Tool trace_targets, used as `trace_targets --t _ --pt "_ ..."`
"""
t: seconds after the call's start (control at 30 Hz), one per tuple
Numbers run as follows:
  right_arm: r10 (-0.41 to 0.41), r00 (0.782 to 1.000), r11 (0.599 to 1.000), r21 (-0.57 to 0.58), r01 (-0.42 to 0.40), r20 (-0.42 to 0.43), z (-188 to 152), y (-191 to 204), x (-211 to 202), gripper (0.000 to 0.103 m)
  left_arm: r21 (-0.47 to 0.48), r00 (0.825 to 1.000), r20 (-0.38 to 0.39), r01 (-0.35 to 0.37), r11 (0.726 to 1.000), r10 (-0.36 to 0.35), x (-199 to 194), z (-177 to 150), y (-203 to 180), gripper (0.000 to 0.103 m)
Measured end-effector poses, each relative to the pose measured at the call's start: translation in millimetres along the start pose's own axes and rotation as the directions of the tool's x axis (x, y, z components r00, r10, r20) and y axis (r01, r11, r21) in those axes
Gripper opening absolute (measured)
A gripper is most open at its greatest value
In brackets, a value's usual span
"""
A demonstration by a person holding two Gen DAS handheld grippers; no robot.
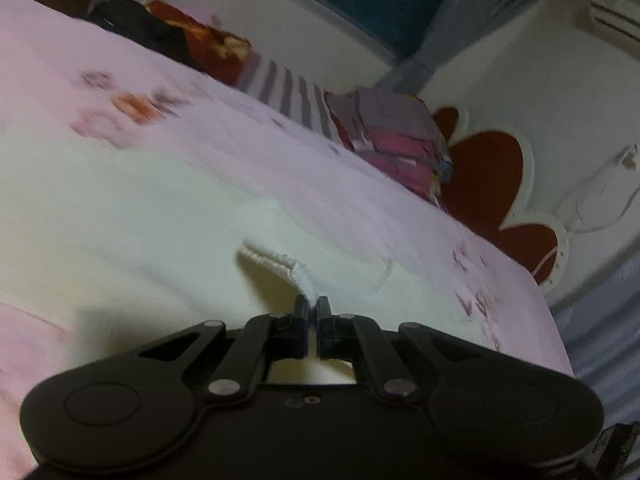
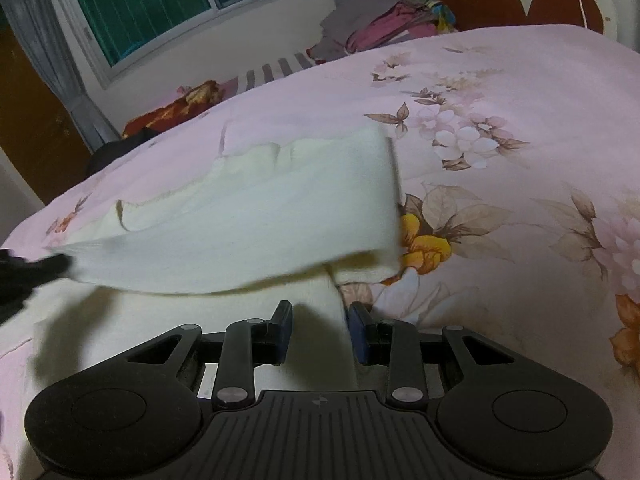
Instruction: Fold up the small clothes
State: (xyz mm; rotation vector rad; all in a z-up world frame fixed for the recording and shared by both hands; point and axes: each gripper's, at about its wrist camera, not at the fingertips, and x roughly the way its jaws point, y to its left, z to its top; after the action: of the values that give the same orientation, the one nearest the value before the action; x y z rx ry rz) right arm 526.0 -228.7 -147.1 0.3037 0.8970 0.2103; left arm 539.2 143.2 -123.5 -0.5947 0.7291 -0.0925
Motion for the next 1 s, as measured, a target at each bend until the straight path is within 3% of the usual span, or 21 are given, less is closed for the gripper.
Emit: trace_targets --t 0.2,0.47,0.5,0.53,0.57,0.73,0.8,0.83,0.87,0.9,0.97,1.0 --pt "-0.024 1.0 1.0 -0.006 0.024 -0.003 2.7 1.4 6.5 0.032 0.007 0.997 0.021 -0.081 0.997 0.081 -26.1 -1.2 32.4 0.003" --pt "-0.046 0.999 0.999 -0.03 0.046 -0.004 1.4 6.0 8.1 0.032 0.007 0.992 0.044 -0.116 0.993 0.116 -28.4 -16.4 43.2 0.003" --pt "-0.05 0.999 0.998 -0.03 0.05 0.002 1.3 6.3 7.1 0.03 0.003 0.992 0.042 -0.116 0.993 0.116 -27.8 -17.0 45.5 0.003" --pt "-0.068 0.997 0.997 -0.029 0.069 0.025 0.8 6.4 4.5 0.022 0.002 0.992 0.043 -0.121 0.993 0.121 -27.3 -17.1 47.5 0.003" --pt "-0.067 0.997 0.997 -0.027 0.068 0.043 1.1 4.8 1.0 0.002 0.0 0.991 0.045 -0.122 0.993 0.122 -27.1 -16.3 49.1 0.003" --pt "-0.021 0.988 0.999 -0.026 0.025 0.152 13.6 6.3 -20.3 0.002 0.052 0.988 0.056 -0.147 0.988 0.144 -27.1 -17.3 43.8 0.003" --pt "-0.024 0.993 0.998 -0.056 0.031 0.12 17.9 10.2 -7.5 0.002 0.068 0.985 0.053 -0.167 0.984 0.163 -24.1 -20.4 42.8 0.003" --pt "-0.06 0.996 0.995 -0.072 0.064 0.06 18.9 10.9 8.3 0.002 0.065 0.984 0.039 -0.176 0.982 0.173 -20.9 -22.3 45.0 0.003" --pt "-0.082 0.997 0.993 -0.081 0.083 0.009 18.4 10.4 20.1 0.002 0.064 0.984 0.021 -0.179 0.982 0.178 -18.6 -23.6 47.0 0.004" --pt "-0.074 0.997 0.993 -0.092 0.075 0.021 19.1 10.5 20.6 0.002 0.066 0.984 0.01 -0.18 0.981 0.18 -17.8 -24.2 48.6 0.009" --pt "-0.058 0.997 0.995 -0.083 0.062 0.045 24.3 9.6 12.1 0.002 0.069 0.978 0.046 -0.206 0.976 0.204 -24.6 -22.8 48.9 0.028" --pt "-0.043 0.996 0.996 -0.077 0.049 0.078 26.2 8.7 5.2 0.002 0.067 0.978 0.063 -0.205 0.976 0.201 -27.2 -20.9 49.9 0.032"
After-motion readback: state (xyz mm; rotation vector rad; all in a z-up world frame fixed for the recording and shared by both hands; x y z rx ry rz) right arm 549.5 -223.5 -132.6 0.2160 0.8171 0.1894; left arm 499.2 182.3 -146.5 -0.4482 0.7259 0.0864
